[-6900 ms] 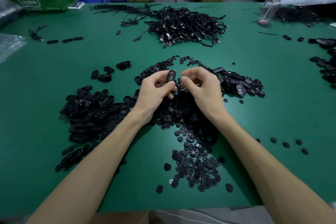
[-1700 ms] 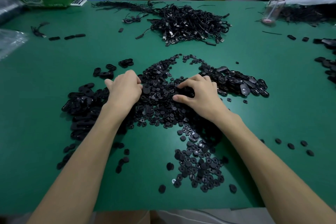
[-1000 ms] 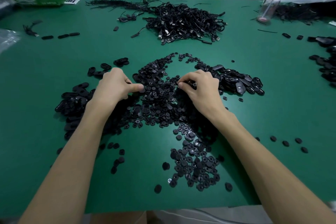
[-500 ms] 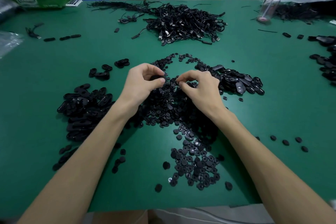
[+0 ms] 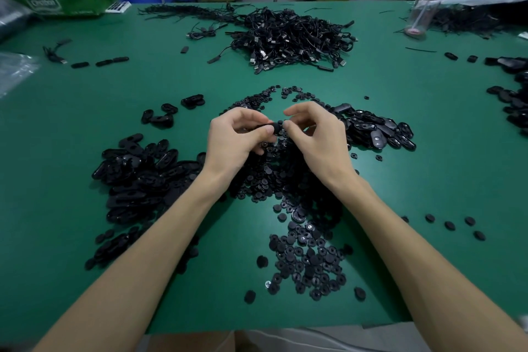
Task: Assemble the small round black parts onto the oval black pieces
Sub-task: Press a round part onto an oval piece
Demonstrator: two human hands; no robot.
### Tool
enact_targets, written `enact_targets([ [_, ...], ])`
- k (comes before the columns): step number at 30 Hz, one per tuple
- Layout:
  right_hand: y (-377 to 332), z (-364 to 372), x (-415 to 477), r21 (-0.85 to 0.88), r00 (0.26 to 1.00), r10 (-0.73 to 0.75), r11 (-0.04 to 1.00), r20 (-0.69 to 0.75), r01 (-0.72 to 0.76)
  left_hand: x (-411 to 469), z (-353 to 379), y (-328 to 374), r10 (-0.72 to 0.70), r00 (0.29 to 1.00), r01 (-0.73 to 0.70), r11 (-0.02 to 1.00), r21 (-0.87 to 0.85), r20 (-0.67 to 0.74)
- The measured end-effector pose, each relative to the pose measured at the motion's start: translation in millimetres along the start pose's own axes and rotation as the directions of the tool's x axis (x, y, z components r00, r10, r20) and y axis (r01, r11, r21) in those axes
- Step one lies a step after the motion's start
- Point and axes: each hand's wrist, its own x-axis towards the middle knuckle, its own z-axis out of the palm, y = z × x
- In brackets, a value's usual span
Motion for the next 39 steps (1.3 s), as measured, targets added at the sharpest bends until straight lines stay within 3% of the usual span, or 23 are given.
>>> enact_targets([
  [16, -3.4, 1.9, -2.4, 0.069, 0.999, -0.015, 0.998, 0.044, 0.012, 1.1, -1.5, 2.6, -0.088, 0.996, 0.091, 0.972, -0.217, 0.022],
  [26, -4.2, -2.2, -0.1, 0.077, 0.995, -0.081, 0.994, 0.05, 0.077, -1.5, -1.1, 3.9, -0.071, 0.996, 0.079, 0.987, -0.137, 0.061],
  [39, -3.3, -0.8, 1.0, 0.173, 0.999, 0.036, 0.984, 0.02, -0.038, -3.7, 2.9, 4.0, -0.003, 1.0, 0.005, 0.992, -0.126, 0.016],
])
